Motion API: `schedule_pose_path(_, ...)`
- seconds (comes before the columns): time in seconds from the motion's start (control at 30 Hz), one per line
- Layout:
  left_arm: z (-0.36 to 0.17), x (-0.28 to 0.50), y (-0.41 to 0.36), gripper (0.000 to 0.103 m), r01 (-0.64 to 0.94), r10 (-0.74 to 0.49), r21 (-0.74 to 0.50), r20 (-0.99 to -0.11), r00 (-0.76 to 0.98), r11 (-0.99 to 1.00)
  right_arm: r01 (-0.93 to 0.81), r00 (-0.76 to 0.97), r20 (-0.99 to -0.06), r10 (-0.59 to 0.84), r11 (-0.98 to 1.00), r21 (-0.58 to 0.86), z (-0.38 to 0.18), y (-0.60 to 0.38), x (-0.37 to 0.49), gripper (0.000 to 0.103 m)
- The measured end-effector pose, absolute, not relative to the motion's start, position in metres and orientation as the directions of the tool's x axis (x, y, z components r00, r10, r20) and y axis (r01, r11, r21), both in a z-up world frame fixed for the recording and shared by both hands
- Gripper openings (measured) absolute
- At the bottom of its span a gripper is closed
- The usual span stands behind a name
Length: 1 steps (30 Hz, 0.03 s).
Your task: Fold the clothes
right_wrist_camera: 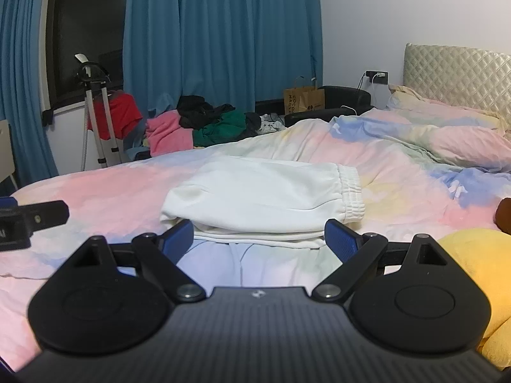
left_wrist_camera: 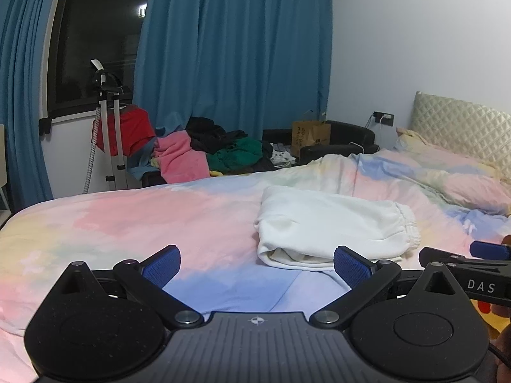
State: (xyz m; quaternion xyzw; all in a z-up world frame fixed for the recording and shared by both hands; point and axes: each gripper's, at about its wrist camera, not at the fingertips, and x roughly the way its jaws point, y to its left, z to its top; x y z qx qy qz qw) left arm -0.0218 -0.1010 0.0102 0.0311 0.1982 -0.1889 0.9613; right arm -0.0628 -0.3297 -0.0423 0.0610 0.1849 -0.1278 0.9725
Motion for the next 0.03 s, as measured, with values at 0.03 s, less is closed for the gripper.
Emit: schedule_pose_path(0.03,0.0099,-0.0223,-0.1011,0.103,0.378,-0.353,-0.015,-0.393,0.849,0.926,0.271,0.899,-0.375,-0.227,0.960,0.069,-0.0423,-0.3293,-0.0630,0.091)
